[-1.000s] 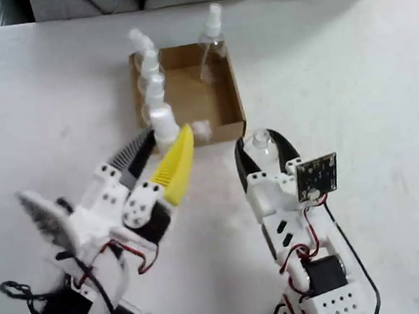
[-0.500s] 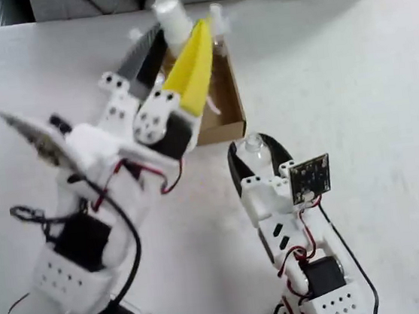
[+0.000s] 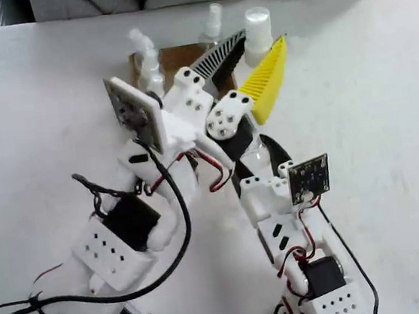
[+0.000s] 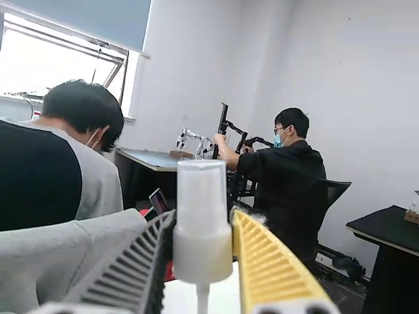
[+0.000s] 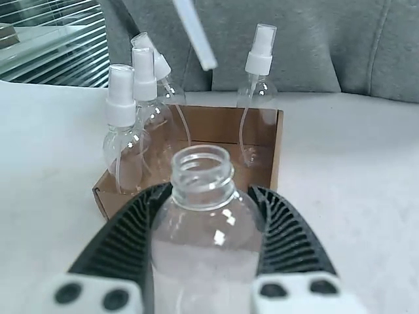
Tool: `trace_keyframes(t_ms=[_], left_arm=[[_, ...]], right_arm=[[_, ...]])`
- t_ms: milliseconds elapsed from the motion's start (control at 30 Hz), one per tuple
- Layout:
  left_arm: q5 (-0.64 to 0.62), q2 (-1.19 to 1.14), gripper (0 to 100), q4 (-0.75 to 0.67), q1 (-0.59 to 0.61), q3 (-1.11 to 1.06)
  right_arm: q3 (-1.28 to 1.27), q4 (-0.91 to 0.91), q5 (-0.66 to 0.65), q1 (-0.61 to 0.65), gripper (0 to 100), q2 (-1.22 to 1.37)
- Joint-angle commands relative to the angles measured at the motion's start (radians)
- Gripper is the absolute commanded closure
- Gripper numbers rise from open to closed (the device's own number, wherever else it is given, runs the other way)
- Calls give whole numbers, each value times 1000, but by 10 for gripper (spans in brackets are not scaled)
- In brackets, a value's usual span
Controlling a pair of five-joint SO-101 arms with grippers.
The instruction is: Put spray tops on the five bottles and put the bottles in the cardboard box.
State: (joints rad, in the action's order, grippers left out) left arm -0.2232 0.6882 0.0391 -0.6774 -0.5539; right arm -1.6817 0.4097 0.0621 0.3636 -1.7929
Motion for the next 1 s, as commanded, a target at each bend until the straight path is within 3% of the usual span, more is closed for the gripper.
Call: trace_keyframes(t_ms=[0, 467, 667, 967], left_arm=[[26, -2, 976, -153, -2, -66], [34, -1, 976, -158, 68, -175], [28, -1, 976, -273, 67, -245], [26, -1, 976, -270, 64, -273]], right_arm=[[-9, 4, -12, -1, 983, -10], [-9, 4, -12, -1, 983, -10], [-9, 4, -12, -1, 983, -8], [-9, 4, -12, 2, 983, -8]])
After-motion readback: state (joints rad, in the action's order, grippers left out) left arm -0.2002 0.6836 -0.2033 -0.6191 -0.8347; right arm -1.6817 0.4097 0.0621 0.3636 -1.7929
